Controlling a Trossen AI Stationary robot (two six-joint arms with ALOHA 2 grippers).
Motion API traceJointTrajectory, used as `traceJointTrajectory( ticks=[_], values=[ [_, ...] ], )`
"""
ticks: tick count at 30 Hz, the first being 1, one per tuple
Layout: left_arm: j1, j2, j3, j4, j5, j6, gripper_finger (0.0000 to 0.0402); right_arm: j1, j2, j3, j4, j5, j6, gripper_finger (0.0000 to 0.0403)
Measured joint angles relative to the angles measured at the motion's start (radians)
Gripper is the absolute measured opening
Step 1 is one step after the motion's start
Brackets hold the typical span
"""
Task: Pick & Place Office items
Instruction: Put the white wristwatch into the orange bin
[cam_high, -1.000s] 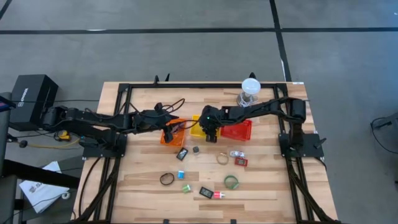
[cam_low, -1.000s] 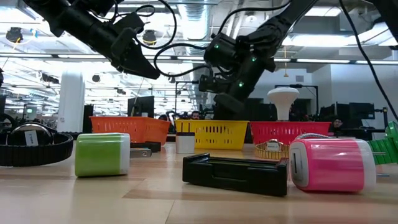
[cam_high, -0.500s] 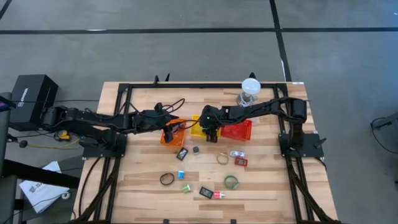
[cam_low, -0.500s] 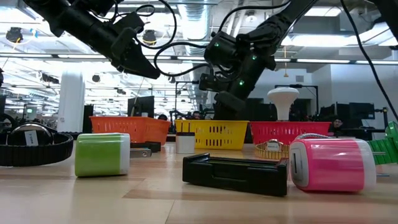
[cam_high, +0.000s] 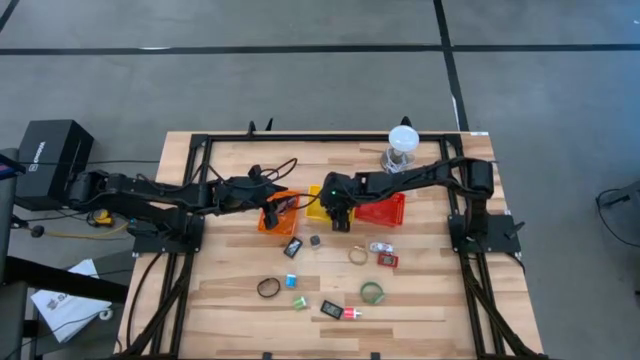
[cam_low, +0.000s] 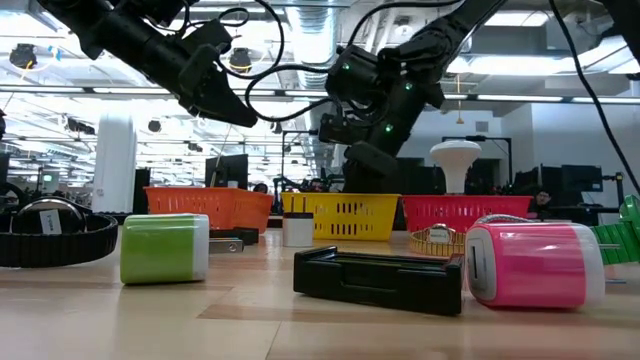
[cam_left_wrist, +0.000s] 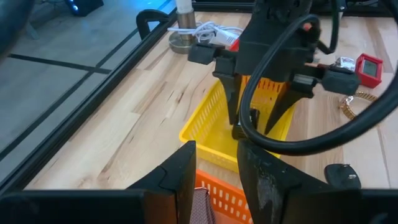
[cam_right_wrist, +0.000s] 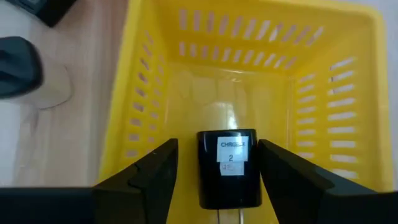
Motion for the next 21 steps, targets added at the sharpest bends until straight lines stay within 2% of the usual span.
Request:
traceJointTrajectory(
  ticks=[6,16,21],
  values=[
    [0.0,0.0,0.0,-0.001,0.0,0.0,0.0112,0.026,0.0,0.096,-0.132,0.0,0.014,0.0213],
    [0.0,0.0,0.0,0.002,0.001,0.0,0.0112,0.084,0.0,0.282,-0.464,0.006,0.069,0.0212],
    [0.0,0.0,0.0,0.002,0.001,-0.001,0.0112,0.13,-0.008,0.34,-0.586,0.152,0.093,0.0212]
  ],
)
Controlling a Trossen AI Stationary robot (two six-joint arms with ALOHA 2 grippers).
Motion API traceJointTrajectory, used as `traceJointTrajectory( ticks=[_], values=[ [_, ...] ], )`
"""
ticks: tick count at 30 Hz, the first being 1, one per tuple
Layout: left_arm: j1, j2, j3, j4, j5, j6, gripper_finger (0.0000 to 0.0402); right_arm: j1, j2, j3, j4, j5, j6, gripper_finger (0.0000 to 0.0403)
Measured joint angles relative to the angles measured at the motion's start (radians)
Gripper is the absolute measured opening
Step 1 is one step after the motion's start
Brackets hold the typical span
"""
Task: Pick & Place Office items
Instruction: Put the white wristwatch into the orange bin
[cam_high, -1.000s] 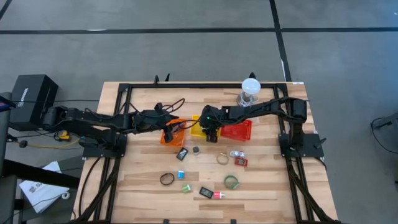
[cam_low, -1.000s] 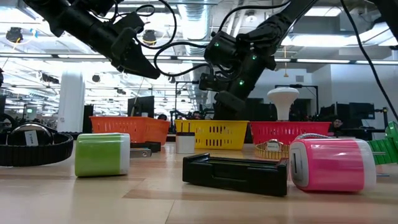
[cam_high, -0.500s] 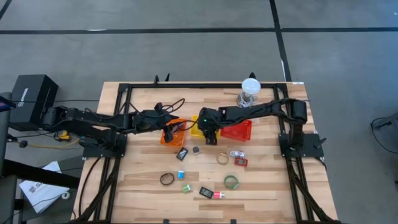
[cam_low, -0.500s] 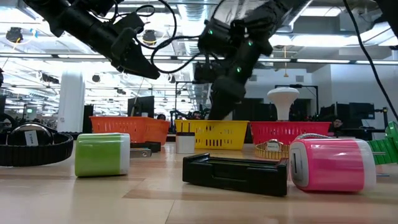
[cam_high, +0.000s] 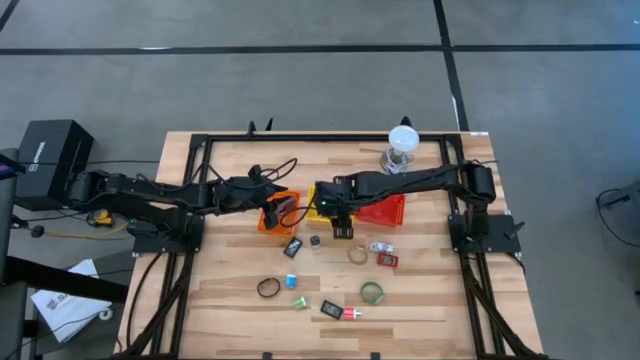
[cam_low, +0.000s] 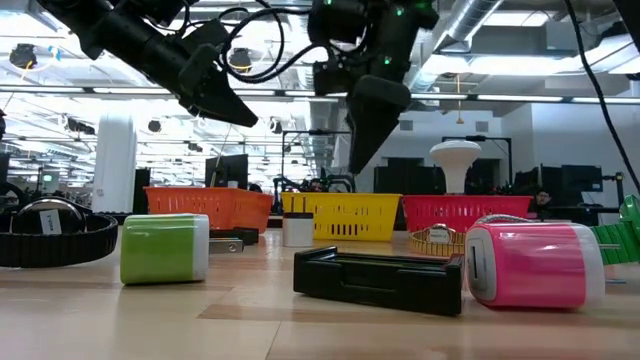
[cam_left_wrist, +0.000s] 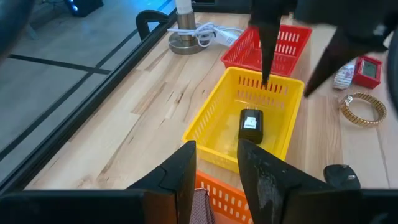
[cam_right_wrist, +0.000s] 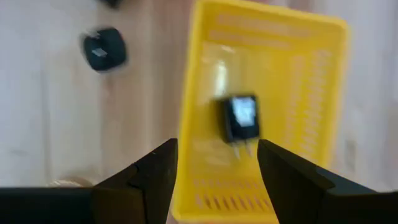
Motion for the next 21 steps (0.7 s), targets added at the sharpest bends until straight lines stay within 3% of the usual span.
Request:
traceJointTrajectory(
  ticks=[10,21],
  values=[
    [0.0,0.0,0.0,-0.001,0.0,-0.003,0.0112,0.133,-0.157,-0.05,-0.079,0.039,0.115,0.0212],
    [0.0,0.0,0.0,0.0,0.0,-0.003,0.0112,0.274,-0.37,-0.325,0.067,0.039,0.259,0.0212]
  ],
)
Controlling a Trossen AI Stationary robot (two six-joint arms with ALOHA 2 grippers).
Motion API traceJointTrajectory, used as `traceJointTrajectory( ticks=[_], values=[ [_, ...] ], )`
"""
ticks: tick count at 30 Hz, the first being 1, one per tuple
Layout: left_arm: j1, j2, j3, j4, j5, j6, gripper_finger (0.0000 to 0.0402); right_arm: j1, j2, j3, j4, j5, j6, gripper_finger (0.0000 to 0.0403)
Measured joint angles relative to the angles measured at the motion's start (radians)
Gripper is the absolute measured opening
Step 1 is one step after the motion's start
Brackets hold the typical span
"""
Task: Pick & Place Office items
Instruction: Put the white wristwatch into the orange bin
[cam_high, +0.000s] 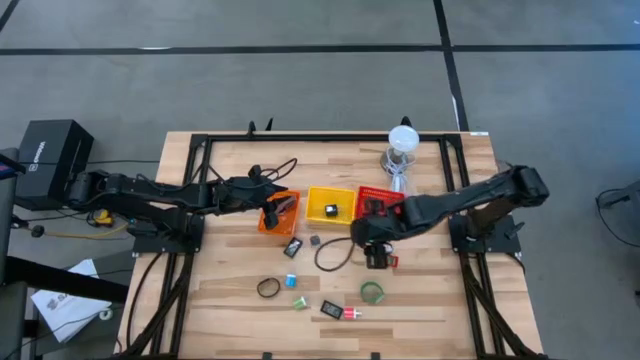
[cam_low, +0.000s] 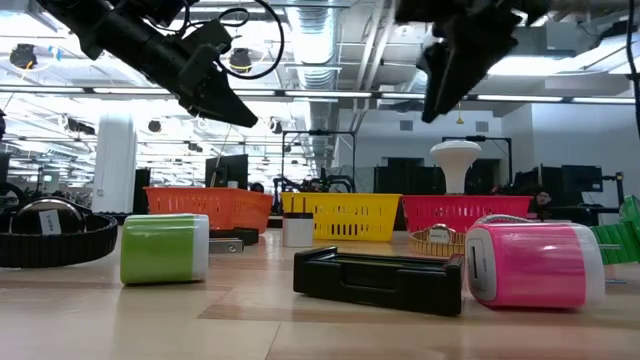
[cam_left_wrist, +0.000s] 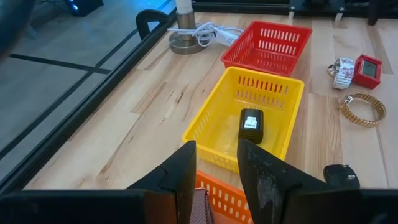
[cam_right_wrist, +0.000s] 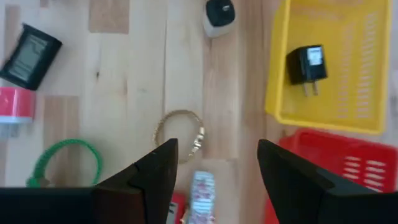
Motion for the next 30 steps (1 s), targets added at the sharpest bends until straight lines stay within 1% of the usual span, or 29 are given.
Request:
traceJointTrajectory(
  ticks=[7,9,14,19,30],
  values=[
    [0.0,0.0,-0.001,0.008,0.0,0.0,0.0112,0.034,-0.071,-0.175,0.03,0.0,0.097,0.0212],
    [0.0,0.0,-0.001,0.008,0.0,0.0,0.0112,0.041,-0.071,-0.214,0.064,0.0,0.116,0.0212],
    [0.0,0.0,-0.001,0.009,0.0,0.0,0.0112,0.064,-0.046,-0.282,0.078,-0.002,0.122,0.0212],
    [0.0,0.0,-0.001,0.016,0.0,0.0,0.0112,0.064,-0.042,-0.303,0.131,-0.007,0.126,0.0212],
    [0.0,0.0,-0.001,0.021,0.0,0.0,0.0112,0.037,-0.042,-0.303,0.144,-0.006,0.129,0.0212]
  ],
)
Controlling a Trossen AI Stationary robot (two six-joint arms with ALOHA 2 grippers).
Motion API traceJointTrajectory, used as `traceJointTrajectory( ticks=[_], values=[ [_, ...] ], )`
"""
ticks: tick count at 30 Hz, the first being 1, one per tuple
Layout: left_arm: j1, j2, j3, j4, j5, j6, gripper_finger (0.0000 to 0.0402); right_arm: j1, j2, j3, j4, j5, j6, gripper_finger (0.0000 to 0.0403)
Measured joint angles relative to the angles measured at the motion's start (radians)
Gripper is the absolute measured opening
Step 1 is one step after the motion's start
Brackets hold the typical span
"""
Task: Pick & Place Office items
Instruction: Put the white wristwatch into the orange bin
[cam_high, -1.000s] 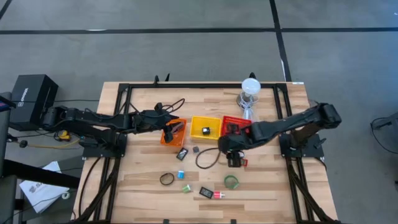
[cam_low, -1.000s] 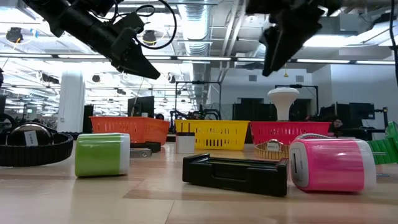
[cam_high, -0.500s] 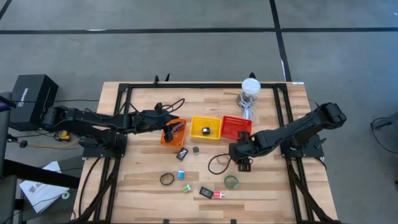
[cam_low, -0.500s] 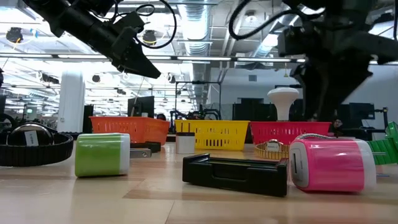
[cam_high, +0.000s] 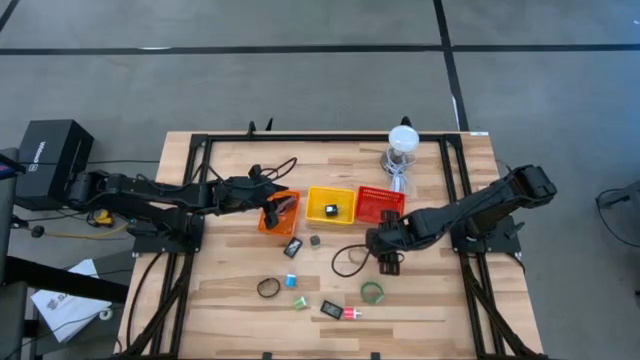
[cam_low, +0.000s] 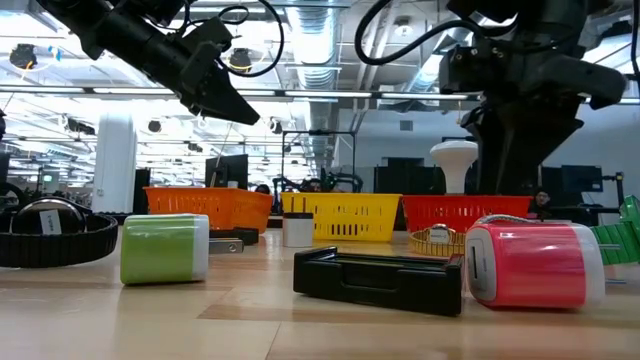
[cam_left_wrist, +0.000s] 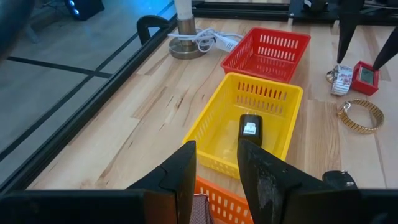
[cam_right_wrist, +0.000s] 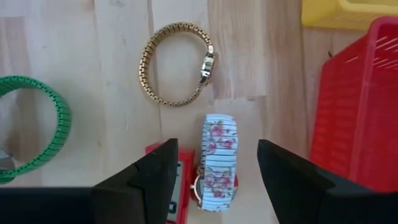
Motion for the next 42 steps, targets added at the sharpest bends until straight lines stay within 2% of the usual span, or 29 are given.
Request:
traceJointTrajectory(
  ticks=[11,17,23,35,42],
  values=[
    [0.0,0.0,0.0,0.001,0.0,0.0,0.0112,-0.02,0.0,0.0,0.001,0.023,0.0,0.0212],
    [0.0,0.0,0.0,0.001,0.0,0.0,0.0112,-0.02,0.018,-0.065,0.077,0.015,-0.001,0.0212],
    [0.0,0.0,0.0,0.003,0.0,0.001,0.0112,-0.028,0.02,-0.069,0.086,0.022,-0.001,0.0212],
    [0.0,0.0,0.0,0.007,0.0,0.004,0.0112,-0.038,0.136,-0.069,0.104,-0.017,0.0,0.0212],
    [0.0,0.0,0.0,0.009,0.0,0.004,0.0112,-0.046,0.138,-0.068,0.104,-0.02,-0.001,0.0212]
  ],
)
